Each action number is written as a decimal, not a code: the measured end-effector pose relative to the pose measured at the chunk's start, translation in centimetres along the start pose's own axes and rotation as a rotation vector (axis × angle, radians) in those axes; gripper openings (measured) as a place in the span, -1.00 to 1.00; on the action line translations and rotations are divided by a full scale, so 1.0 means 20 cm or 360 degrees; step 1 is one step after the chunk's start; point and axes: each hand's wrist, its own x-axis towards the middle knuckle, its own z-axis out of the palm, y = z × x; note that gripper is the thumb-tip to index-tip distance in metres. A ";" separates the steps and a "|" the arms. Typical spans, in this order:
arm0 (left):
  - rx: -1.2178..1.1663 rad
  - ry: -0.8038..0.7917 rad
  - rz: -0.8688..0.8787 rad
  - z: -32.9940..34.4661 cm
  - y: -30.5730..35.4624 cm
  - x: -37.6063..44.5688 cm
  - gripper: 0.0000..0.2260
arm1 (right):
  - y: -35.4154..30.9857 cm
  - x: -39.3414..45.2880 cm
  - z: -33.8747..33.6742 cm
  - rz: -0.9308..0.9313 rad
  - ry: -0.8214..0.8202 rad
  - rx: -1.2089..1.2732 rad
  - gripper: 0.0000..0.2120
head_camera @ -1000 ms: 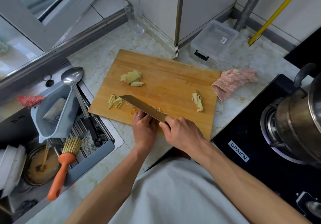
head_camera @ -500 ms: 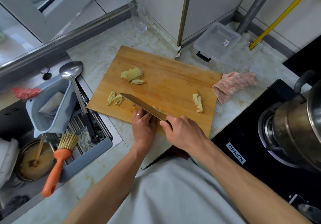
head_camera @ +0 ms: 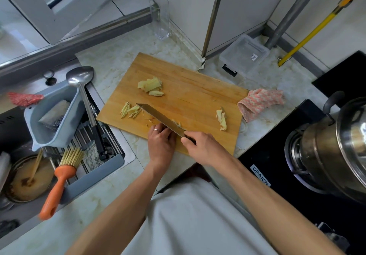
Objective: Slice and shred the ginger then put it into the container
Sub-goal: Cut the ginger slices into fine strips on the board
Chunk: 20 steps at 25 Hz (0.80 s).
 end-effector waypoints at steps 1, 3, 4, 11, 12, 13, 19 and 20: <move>-0.0004 0.0001 -0.0003 0.00 0.00 0.00 -0.86 | 0.00 0.00 -0.01 0.0027 0.0020 0.0044 -0.62; -0.0005 0.0014 0.0004 0.00 0.00 0.00 -0.86 | 0.01 -0.01 -0.03 0.0060 0.0087 0.0032 -0.56; 0.0000 0.0012 0.0009 0.00 0.00 0.00 -0.86 | 0.01 -0.01 -0.04 0.0079 0.0119 -0.0009 -0.54; 0.0027 0.0035 -0.0016 0.01 0.00 -0.01 -0.88 | -0.01 -0.04 -0.01 0.0068 0.0177 -0.0162 -0.50; 0.0027 0.0034 -0.0020 0.01 0.00 -0.01 -0.88 | -0.01 -0.04 -0.01 0.0070 0.0183 -0.0168 -0.50; 0.0025 0.0031 -0.0027 0.02 -0.01 -0.01 -0.88 | -0.01 -0.04 -0.01 0.0073 0.0184 -0.0177 -0.49; -0.0048 0.0022 -0.0060 0.02 0.00 -0.01 -0.81 | -0.01 -0.05 -0.01 0.0068 0.0168 -0.0170 -0.47; -0.0061 0.0023 -0.0066 0.02 -0.01 -0.01 -0.82 | -0.01 -0.04 -0.02 0.0076 0.0166 -0.0171 -0.46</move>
